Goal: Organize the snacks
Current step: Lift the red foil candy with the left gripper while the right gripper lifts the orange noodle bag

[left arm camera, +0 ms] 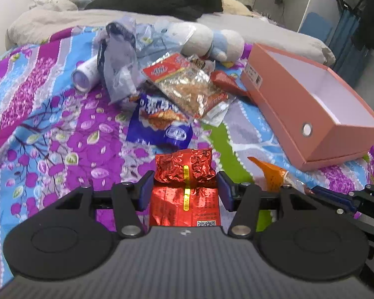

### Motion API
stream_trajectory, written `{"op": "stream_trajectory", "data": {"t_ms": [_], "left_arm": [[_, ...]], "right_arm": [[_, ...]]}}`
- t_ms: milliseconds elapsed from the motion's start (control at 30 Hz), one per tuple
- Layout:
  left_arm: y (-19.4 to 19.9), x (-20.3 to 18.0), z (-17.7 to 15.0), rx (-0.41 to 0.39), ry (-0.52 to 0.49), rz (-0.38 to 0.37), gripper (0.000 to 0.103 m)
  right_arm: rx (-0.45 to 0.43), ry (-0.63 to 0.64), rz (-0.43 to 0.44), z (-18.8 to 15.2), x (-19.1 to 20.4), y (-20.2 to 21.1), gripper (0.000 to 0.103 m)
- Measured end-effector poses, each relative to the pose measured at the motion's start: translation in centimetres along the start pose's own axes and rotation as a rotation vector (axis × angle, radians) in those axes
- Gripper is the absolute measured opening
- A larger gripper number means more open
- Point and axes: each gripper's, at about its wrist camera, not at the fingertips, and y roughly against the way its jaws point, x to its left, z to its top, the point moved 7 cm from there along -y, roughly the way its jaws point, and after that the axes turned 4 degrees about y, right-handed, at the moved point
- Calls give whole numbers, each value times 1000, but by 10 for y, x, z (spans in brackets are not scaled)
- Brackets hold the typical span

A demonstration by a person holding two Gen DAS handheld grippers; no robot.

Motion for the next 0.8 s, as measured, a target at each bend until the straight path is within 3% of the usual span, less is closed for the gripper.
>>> {"op": "stream_trajectory", "data": {"t_ms": [167,200,233,300,467,800], "left_arm": [[-9,7,-9,30,30,5,59],[-11,8,-10,33,37,4,59],[-12,10,-11,37,46,4,59],[-15,12,-12,46,63,-1,59],[-20,13,-15,56,76,2,59],[-23,10,-23,72,87,10,59]], "right_arm": [[39,-53,78,-10,1,-8,19],[37,-65,83,-11,1,-8,36],[31,-82,89,-12,0,-9,61],[12,-110,94,-12,-2,-9,83],[25,-128,87,-14,-8,-23,84],[100,-44,69,-33,6,-53,84]]}}
